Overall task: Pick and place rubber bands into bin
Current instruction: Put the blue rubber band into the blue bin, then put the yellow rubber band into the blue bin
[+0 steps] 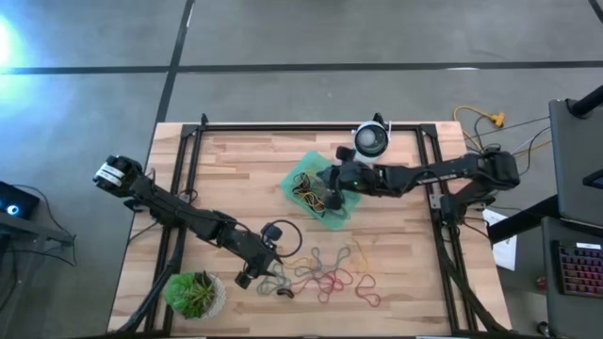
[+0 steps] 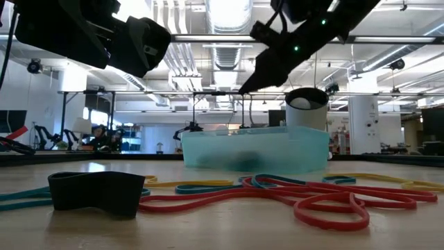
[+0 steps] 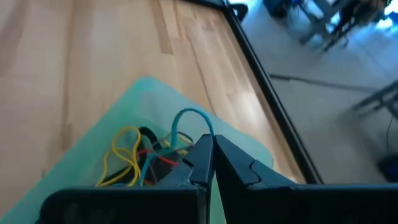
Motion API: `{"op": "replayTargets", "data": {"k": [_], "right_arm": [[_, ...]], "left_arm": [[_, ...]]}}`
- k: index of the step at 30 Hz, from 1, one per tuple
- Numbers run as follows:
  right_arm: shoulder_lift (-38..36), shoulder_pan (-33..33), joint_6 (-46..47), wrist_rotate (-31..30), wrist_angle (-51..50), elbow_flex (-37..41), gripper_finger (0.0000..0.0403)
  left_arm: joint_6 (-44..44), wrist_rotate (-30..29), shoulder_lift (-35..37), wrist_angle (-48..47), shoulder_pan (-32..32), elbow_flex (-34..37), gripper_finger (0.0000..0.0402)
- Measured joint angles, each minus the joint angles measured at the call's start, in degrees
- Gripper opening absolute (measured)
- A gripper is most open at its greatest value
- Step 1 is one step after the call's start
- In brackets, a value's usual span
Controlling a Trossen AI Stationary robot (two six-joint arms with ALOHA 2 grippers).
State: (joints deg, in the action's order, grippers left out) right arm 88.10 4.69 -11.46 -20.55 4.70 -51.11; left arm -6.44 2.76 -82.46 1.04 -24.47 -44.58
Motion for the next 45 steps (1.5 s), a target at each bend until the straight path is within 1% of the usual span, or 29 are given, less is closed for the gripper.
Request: {"op": "replayTargets", "data": {"k": [4, 13, 16, 19, 25, 29, 33, 37, 39, 41, 45], "right_arm": [[1.02, 0.93, 1.70, 0.01, -0.27, 0.02, 0.0024], [0.48, 1.74, 4.02, -0.09, -2.86, 0.11, 0.0113], [0.48, 1.74, 3.86, -0.12, -3.91, 0.11, 0.0133], [-0.15, 1.74, 3.61, -0.23, -5.52, 0.13, 0.0145], [-4.47, 1.18, 3.86, -0.45, -10.03, 0.13, 0.0149], [-10.00, -0.06, 5.44, -0.47, -14.64, 0.58, 0.0143], [-16.93, -2.35, 7.76, -0.49, -19.17, 2.19, 0.0136], [-24.09, -6.50, 11.02, -0.25, -21.13, 5.58, 0.0130], [-27.15, -9.28, 11.79, -0.19, -21.26, 7.80, 0.0128], [-29.86, -12.41, 12.76, -0.18, -20.63, 10.19, 0.0126], [-33.88, -18.48, 14.02, 0.01, -17.95, 15.28, 0.0126]], "left_arm": [[0.00, 0.00, 0.00, 0.02, 0.00, 0.00, 0.0165], [0.01, -0.02, 0.00, 0.00, 0.00, 0.00, 0.0165], [0.01, -0.02, 0.00, 0.00, 0.00, 0.00, 0.0165], [0.02, -0.02, 0.00, 0.00, 0.00, 0.00, 0.0165], [0.02, -0.83, 0.00, -0.42, 0.00, 0.00, 0.0165], [0.02, -4.08, 0.00, -0.44, 0.00, 0.80, 0.0165], [0.06, -9.31, -0.02, -0.14, 0.06, 2.80, 0.0165], [0.08, -15.90, -0.02, -0.01, 0.09, 3.74, 0.0165], [0.09, -18.26, -0.02, 0.22, 0.09, 3.73, 0.0165], [0.06, -19.26, -0.02, 1.05, 0.11, 3.67, 0.0165], [0.06, -19.33, -0.02, 5.18, 0.09, 3.67, 0.0165]]}}
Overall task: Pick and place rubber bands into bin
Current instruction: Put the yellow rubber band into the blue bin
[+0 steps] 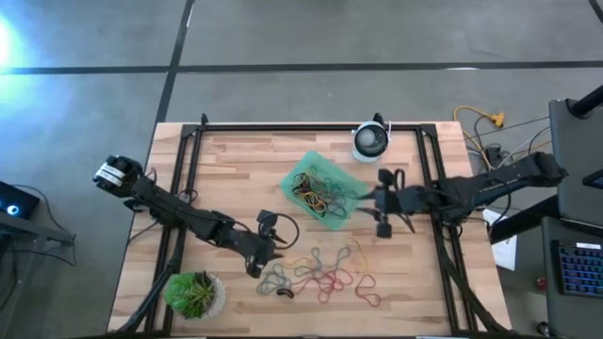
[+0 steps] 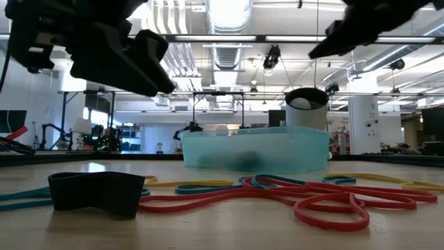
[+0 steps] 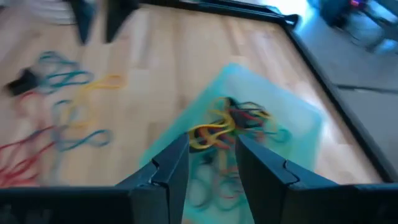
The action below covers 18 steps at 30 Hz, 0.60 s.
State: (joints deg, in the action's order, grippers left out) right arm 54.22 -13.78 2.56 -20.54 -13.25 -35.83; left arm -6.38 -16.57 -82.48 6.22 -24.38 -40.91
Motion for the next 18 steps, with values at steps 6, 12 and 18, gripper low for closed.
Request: {"op": "replayTargets", "data": {"k": [6, 12, 18], "right_arm": [[-2.12, -7.75, 0.04, 2.44, 6.62, 6.12, 0.0130], [-1.12, -13.29, 0.06, 9.27, 17.52, 10.66, 0.0123], [2.39, -17.98, -1.42, 9.27, 25.12, 12.39, 0.0126]], "left_arm": [[0.03, 0.03, 0.00, 1.11, 0.00, 0.02, 0.0165], [0.13, 0.04, 0.00, 1.09, -0.02, 0.04, 0.0165], [4.48, 0.10, 0.00, -1.22, -0.05, 0.16, 0.0165]]}}
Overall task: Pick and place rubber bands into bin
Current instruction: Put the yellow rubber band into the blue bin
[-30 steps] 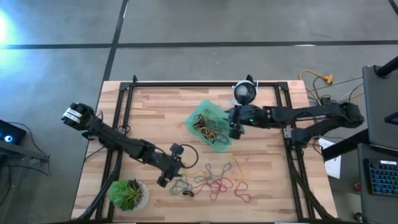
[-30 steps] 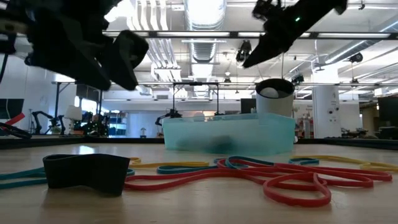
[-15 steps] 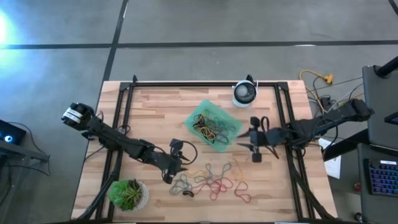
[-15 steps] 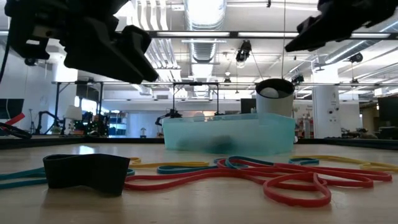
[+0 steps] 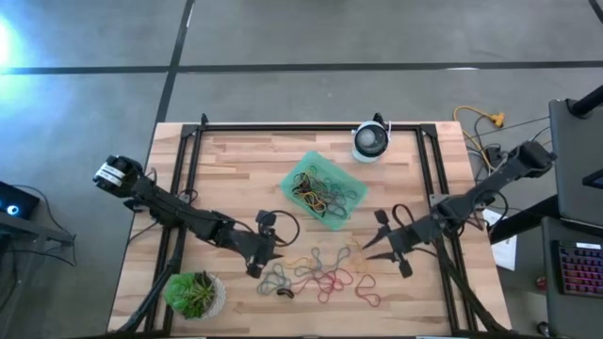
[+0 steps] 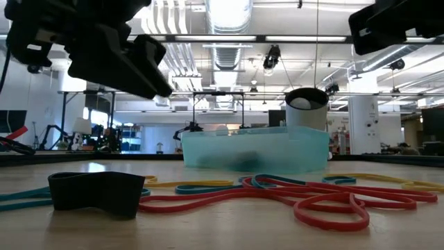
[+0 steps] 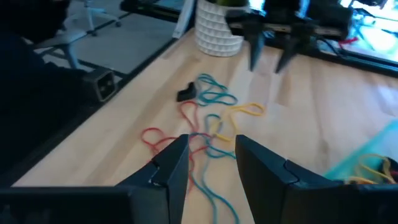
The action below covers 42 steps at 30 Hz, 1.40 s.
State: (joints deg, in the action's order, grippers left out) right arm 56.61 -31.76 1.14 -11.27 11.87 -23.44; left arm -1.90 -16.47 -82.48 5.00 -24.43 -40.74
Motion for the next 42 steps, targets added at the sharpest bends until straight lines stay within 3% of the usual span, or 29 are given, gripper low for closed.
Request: {"op": "replayTargets", "data": {"k": [8, 16, 23, 32, 42], "right_arm": [[7.91, -2.65, -0.25, 0.00, 7.58, -0.15, 0.0123], [14.44, -2.68, 0.20, 2.18, 10.43, -1.67, 0.0118], [17.37, -3.26, -0.03, 2.78, 11.18, -3.63, 0.0119], [17.61, -3.50, 0.17, 2.79, 11.15, -3.58, 0.0111], [17.82, -3.53, 0.73, 2.78, 11.11, -3.63, 0.0106]], "left_arm": [[7.48, 0.02, -0.64, -4.46, 0.05, 0.81, 0.0164], [7.11, 0.09, -5.82, -3.87, 0.38, 1.39, 0.0164], [4.20, 3.37, -8.36, 5.60, 0.48, 1.35, 0.0164], [4.34, 6.04, -10.76, 10.79, 0.82, 1.39, 0.0164], [2.99, 7.21, -18.85, 18.50, 1.16, 0.53, 0.0164]]}}
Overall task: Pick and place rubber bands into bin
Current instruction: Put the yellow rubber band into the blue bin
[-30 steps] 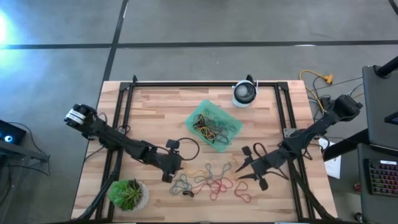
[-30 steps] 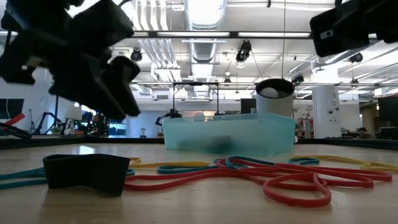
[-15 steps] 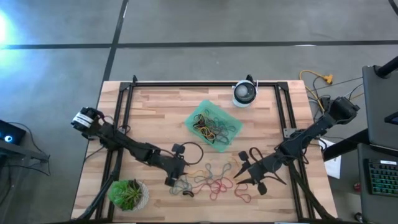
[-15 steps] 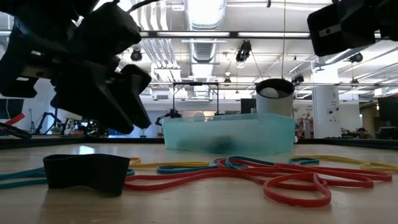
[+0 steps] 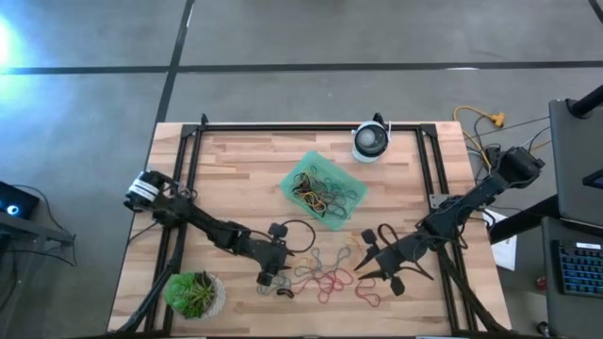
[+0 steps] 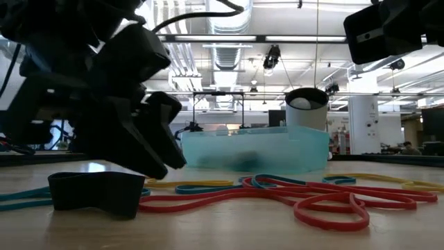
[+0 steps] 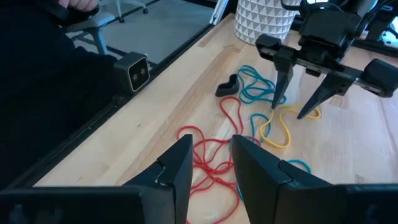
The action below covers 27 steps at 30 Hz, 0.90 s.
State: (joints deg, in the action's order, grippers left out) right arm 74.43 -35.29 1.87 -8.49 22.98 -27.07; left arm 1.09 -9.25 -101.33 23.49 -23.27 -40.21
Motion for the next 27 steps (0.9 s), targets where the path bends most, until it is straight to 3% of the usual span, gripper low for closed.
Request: {"op": "replayTargets", "data": {"k": [27], "right_arm": [[0.00, -0.11, 0.74, -0.02, -0.04, 0.09, 0.0092]], "left_arm": [[4.65, 2.80, -3.22, 0.52, 0.55, -1.85, 0.0164]]}}
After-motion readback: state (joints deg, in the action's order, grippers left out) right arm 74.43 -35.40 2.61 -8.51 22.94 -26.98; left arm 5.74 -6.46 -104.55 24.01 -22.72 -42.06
